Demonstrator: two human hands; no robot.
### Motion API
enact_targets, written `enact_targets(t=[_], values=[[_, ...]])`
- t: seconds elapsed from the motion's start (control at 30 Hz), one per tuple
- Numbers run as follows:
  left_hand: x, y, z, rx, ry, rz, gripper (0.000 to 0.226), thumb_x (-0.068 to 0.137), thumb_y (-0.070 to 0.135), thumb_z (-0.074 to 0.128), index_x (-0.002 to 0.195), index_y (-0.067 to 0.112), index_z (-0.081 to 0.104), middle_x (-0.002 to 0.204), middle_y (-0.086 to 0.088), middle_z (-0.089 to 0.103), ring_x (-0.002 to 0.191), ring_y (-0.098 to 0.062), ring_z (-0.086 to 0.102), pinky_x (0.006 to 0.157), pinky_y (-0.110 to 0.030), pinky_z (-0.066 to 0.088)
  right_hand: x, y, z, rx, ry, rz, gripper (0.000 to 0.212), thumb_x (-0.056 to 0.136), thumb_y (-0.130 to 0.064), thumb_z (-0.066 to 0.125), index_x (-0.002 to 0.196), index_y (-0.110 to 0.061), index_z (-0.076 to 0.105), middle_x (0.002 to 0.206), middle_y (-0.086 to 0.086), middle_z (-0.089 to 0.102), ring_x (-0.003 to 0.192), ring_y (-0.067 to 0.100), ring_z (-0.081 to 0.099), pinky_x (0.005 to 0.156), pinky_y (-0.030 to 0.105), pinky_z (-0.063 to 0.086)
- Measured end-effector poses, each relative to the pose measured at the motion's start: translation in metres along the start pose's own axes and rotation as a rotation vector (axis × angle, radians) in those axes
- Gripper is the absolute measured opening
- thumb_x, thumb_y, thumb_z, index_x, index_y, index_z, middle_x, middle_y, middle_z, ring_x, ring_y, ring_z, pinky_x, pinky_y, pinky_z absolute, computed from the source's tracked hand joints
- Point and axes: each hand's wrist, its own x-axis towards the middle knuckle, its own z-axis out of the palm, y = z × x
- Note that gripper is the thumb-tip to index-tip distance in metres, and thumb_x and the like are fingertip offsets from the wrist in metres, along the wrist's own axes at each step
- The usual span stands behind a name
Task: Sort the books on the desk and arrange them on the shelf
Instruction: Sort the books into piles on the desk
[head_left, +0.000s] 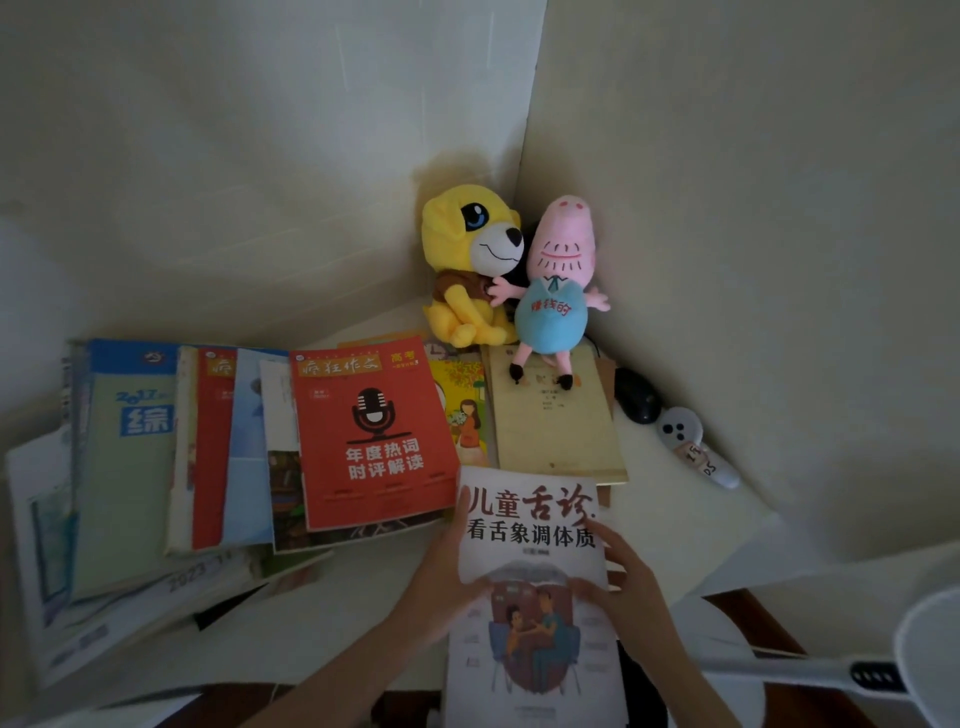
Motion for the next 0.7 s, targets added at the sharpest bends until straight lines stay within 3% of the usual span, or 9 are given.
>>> enact_targets(t=[0.07, 0.13, 0.2, 0.27, 0.33, 0.4, 0.47, 0.6, 0.7], values=[[-0.003, -0.001, 0.006, 0.021, -0.007, -0.015, 0.107, 0.081, 0.035, 0.073, 0.144, 0.042, -0.013, 0.142, 0.018, 0.016, 0.131, 0.002, 0.016, 0.103, -0.011, 0.019, -0.007, 0.003, -0.002, -0.004, 0.004, 0.000, 0.063, 0.078, 0.002, 0.075, 0.117, -0.042, 0.052, 0.113, -0.009, 0.061, 0.092, 0.017, 0.067, 0.068, 0.026, 0.059], [-0.007, 0.002, 0.010, 0.023, -0.023, -0.028, 0.108, 0.082, 0.030, 0.072, 0.147, 0.035, -0.014, 0.135, 0.017, 0.020, 0.127, 0.001, 0.021, 0.089, 0.005, 0.026, -0.012, 0.007, -0.003, 0.007, 0.010, 0.008, 0.062, 0.079, 0.001, 0.074, 0.116, -0.042, 0.051, 0.112, -0.007, 0.061, 0.093, 0.017, 0.066, 0.067, 0.025, 0.059], [-0.006, 0.001, 0.013, -0.001, -0.069, -0.013, 0.111, 0.081, 0.021, 0.075, 0.145, 0.037, -0.015, 0.139, 0.016, 0.031, 0.127, 0.003, 0.035, 0.081, 0.003, 0.036, -0.016, 0.012, -0.003, 0.012, 0.014, 0.015, 0.061, 0.079, 0.002, 0.074, 0.118, -0.039, 0.051, 0.113, -0.006, 0.061, 0.093, 0.015, 0.065, 0.065, 0.021, 0.057], [-0.006, -0.003, 0.014, -0.021, -0.098, 0.009, 0.113, 0.079, 0.010, 0.075, 0.143, 0.033, -0.015, 0.137, 0.016, 0.039, 0.116, 0.019, 0.044, 0.084, 0.000, 0.038, -0.019, 0.017, -0.002, 0.019, 0.021, 0.021, 0.061, 0.079, 0.002, 0.074, 0.122, -0.033, 0.050, 0.115, -0.003, 0.060, 0.096, 0.015, 0.063, 0.066, 0.018, 0.055], [-0.007, -0.001, 0.015, -0.021, -0.119, 0.016, 0.114, 0.079, 0.004, 0.074, 0.143, 0.024, -0.018, 0.138, 0.016, 0.031, 0.104, 0.035, 0.036, 0.082, 0.005, 0.034, -0.020, 0.023, 0.001, 0.028, 0.025, 0.033, 0.062, 0.078, 0.002, 0.075, 0.126, -0.029, 0.050, 0.119, 0.001, 0.059, 0.101, 0.018, 0.062, 0.070, 0.016, 0.054], [-0.011, 0.001, 0.018, -0.030, -0.121, -0.016, 0.115, 0.078, 0.002, 0.074, 0.141, 0.020, -0.021, 0.131, 0.023, 0.027, 0.093, 0.040, 0.035, 0.077, 0.007, 0.033, -0.021, 0.030, 0.004, 0.031, 0.016, 0.049, 0.063, 0.078, 0.002, 0.075, 0.127, -0.028, 0.050, 0.122, 0.003, 0.059, 0.102, 0.018, 0.062, 0.071, 0.018, 0.055], [-0.010, -0.005, 0.019, 0.017, -0.124, -0.024, 0.118, 0.075, 0.009, 0.077, 0.139, 0.026, -0.020, 0.122, 0.026, 0.034, 0.098, 0.032, 0.042, 0.079, 0.004, 0.035, -0.021, 0.035, 0.008, 0.040, 0.025, 0.062, 0.063, 0.078, 0.002, 0.075, 0.126, -0.030, 0.051, 0.122, 0.005, 0.060, 0.100, 0.017, 0.063, 0.070, 0.021, 0.056], [-0.008, -0.015, 0.018, 0.150, -0.121, -0.133, 0.124, 0.069, 0.042, 0.078, 0.140, 0.042, -0.024, 0.139, -0.004, 0.034, 0.128, -0.017, 0.038, 0.101, -0.024, 0.038, -0.022, 0.043, 0.013, 0.038, 0.037, 0.072, 0.064, 0.078, 0.001, 0.075, 0.128, -0.030, 0.051, 0.124, 0.004, 0.058, 0.102, 0.019, 0.061, 0.072, 0.021, 0.057], [-0.010, -0.020, 0.023, 0.154, -0.117, -0.170, 0.126, 0.072, 0.040, 0.079, 0.144, 0.036, -0.024, 0.143, -0.009, 0.031, 0.129, -0.022, 0.037, 0.097, -0.024, 0.034, -0.024, 0.048, 0.015, 0.008, 0.038, 0.080, 0.066, 0.078, -0.001, 0.075, 0.125, -0.040, 0.050, 0.127, 0.003, 0.056, 0.107, 0.020, 0.059, 0.079, 0.027, 0.057]])
